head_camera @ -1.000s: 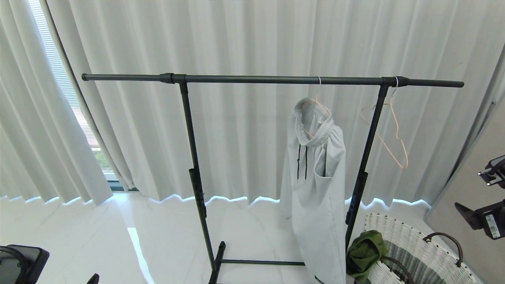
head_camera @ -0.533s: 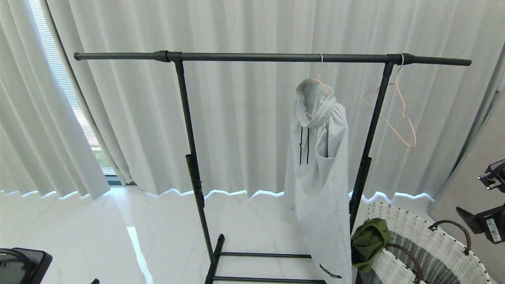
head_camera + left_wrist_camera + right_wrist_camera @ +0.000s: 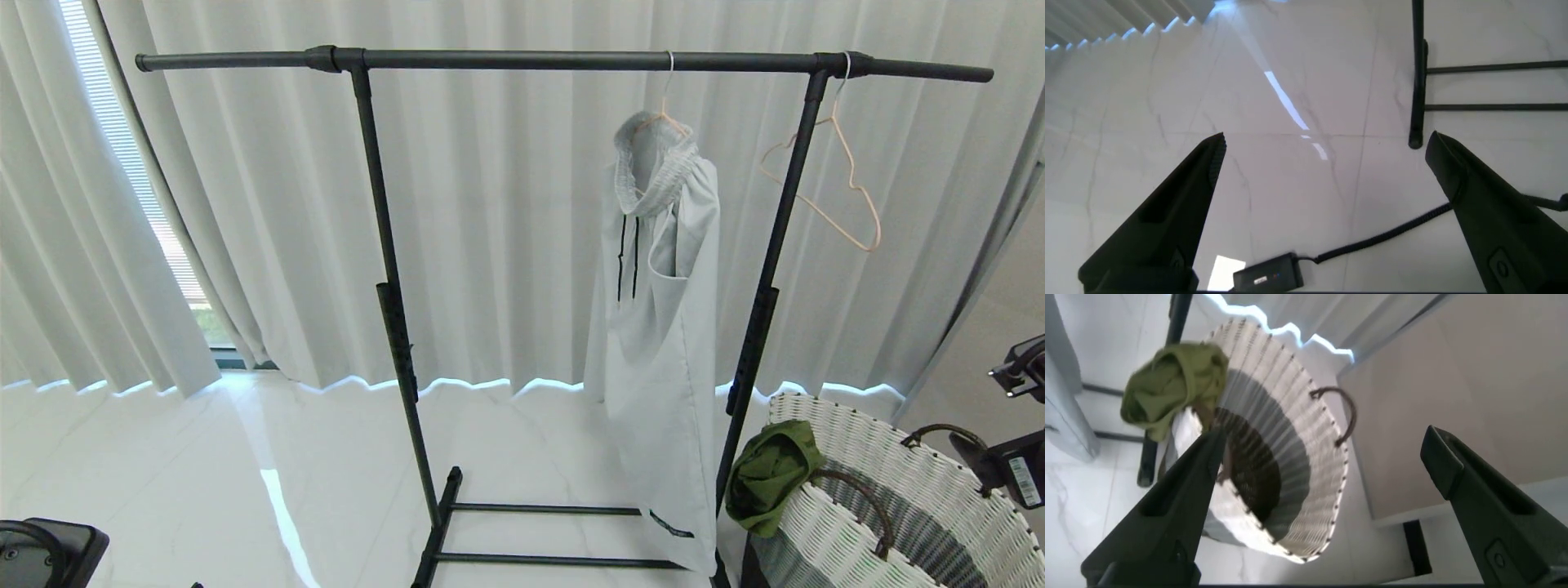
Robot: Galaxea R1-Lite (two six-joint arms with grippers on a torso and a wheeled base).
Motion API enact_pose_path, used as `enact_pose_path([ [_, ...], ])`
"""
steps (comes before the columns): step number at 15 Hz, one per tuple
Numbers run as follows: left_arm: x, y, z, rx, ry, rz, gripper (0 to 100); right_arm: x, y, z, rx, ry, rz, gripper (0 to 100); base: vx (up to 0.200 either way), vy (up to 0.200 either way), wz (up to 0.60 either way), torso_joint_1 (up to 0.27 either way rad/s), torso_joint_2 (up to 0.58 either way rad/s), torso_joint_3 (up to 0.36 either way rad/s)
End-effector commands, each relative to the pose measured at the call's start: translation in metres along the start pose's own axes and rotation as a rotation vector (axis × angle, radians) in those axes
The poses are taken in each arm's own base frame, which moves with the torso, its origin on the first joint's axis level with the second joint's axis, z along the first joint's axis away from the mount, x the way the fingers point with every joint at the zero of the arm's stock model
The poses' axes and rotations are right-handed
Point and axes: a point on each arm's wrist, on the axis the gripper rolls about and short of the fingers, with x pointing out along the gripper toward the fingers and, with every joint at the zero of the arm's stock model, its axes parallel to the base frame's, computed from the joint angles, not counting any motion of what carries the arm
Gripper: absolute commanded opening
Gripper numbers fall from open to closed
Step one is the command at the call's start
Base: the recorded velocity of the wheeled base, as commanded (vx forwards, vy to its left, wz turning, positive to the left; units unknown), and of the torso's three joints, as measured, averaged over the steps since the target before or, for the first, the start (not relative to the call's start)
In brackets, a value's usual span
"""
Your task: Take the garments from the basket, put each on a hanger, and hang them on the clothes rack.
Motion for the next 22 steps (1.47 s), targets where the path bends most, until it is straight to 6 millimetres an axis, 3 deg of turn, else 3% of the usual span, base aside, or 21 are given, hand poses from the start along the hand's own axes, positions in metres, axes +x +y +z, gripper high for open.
enact_pose_path([
  [1,0.000,0.000,0.000,0.001,-0.001,0.001,100,0.001,0.002,-0.005,-0.005,0.019,0.004,100,0.000,0.000,0.00,-0.027,0.38,0.286],
  [5,0.000,0.000,0.001,0.009,-0.005,0.002,100,0.002,0.000,-0.009,-0.027,0.043,-0.019,100,0.000,0.000,0.00,0.003,0.02,0.001],
  [8,-0.001,0.003,0.016,0.007,-0.052,-0.010,100,0.002,-0.001,-0.010,-0.035,0.052,-0.022,100,0.000,0.000,0.00,-0.028,0.11,0.110],
  [12,0.000,0.003,0.037,-0.004,-0.109,-0.085,100,0.011,-0.001,-0.018,-0.032,0.112,-0.025,100,0.200,0.000,0.00,-0.011,0.03,0.022],
  [16,0.002,-0.003,0.047,0.024,-0.121,-0.129,100,0.020,0.013,-0.040,-0.060,0.210,0.062,100,0.200,0.000,0.00,0.001,0.00,0.001],
  [18,0.006,-0.005,0.057,0.030,-0.124,-0.141,100,0.031,0.020,-0.045,-0.069,0.243,0.152,100,0.200,0.000,0.00,0.002,0.00,0.005],
  [22,0.014,-0.014,0.066,0.062,-0.095,-0.176,100,0.075,0.046,-0.068,-0.102,0.353,0.244,100,0.100,0.000,0.00,0.000,0.00,0.000],
])
